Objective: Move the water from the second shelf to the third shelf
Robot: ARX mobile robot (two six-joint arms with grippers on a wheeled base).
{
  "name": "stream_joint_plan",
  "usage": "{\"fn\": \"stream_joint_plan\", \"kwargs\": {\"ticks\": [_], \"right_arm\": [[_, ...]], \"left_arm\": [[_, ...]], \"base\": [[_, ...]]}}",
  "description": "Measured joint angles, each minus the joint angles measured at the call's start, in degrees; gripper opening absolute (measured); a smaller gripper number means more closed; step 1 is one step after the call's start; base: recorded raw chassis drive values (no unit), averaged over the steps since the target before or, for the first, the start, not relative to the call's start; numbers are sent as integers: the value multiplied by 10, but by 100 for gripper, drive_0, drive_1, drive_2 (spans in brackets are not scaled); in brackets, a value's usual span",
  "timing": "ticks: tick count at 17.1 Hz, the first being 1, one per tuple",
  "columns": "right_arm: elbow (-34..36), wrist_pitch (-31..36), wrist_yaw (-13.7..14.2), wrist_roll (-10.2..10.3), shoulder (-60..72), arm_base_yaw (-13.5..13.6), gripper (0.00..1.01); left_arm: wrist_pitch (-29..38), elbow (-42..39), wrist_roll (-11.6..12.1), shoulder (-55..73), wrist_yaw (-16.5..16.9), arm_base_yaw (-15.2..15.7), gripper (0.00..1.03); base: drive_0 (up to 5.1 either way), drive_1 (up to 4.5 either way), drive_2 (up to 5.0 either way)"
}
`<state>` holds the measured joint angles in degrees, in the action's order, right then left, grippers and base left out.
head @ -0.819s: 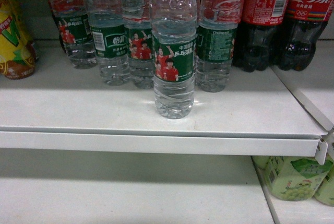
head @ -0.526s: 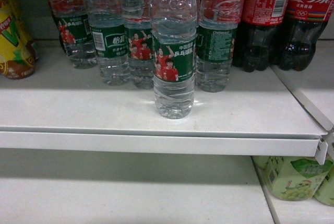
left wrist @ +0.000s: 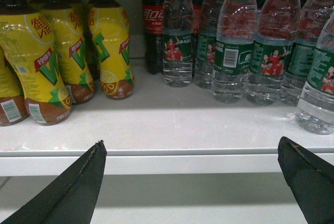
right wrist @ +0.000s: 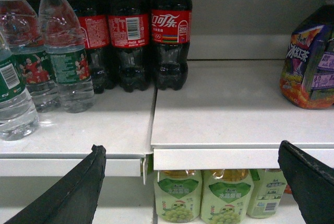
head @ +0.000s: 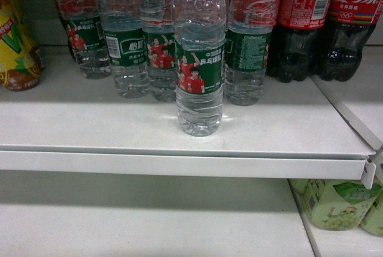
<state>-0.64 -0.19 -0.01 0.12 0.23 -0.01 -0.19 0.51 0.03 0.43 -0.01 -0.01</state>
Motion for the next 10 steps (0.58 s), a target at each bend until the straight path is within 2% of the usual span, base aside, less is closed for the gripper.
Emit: {"fn": "stream_joint_plan", "kwargs": {"ticks": [10], "right_arm": [[0,0,0,0,0,0,98]], "left_arm": [[0,0,0,0,0,0,98]], "base": [[0,0,0]]}}
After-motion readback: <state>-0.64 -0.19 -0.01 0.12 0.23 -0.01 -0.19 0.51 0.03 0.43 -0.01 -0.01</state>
